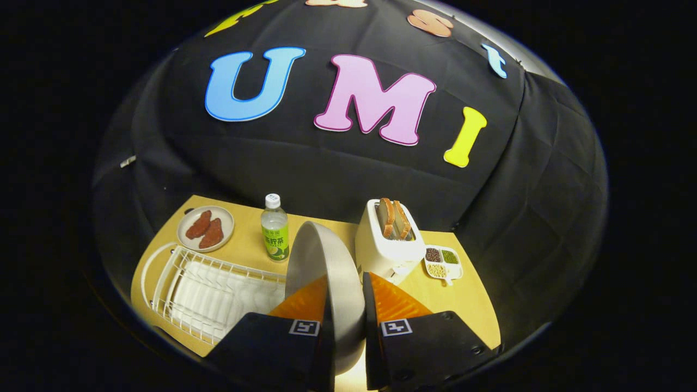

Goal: Take the plate from the dish rack, then take the spoon from the basket and place it into the plate.

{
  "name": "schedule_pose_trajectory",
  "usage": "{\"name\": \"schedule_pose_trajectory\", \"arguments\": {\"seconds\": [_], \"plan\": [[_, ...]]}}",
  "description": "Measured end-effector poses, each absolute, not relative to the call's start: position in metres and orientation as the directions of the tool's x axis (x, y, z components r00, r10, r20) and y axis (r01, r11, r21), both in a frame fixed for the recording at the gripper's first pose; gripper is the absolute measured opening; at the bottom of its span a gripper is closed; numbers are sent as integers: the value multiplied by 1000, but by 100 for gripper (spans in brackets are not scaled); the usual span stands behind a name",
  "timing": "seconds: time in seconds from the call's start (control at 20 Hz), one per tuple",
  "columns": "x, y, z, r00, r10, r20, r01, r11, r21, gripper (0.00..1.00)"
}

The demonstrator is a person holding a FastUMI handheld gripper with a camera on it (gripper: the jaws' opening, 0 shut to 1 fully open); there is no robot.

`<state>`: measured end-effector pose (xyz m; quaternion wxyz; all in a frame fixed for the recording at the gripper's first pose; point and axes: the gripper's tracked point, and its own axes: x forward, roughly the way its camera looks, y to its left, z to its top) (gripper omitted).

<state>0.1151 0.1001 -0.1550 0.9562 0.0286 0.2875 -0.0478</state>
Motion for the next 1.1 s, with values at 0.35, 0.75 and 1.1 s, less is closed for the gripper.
{"name": "schedule_pose_trajectory", "arguments": {"seconds": [0.35,0.75,1.1], "plan": [[43,58,-139,849,85,-522,43,973,227,26],[-56,35,-217,742,266,-615,12,912,410,26],[-122,44,-325,601,366,-710,82,856,510,26]]}}
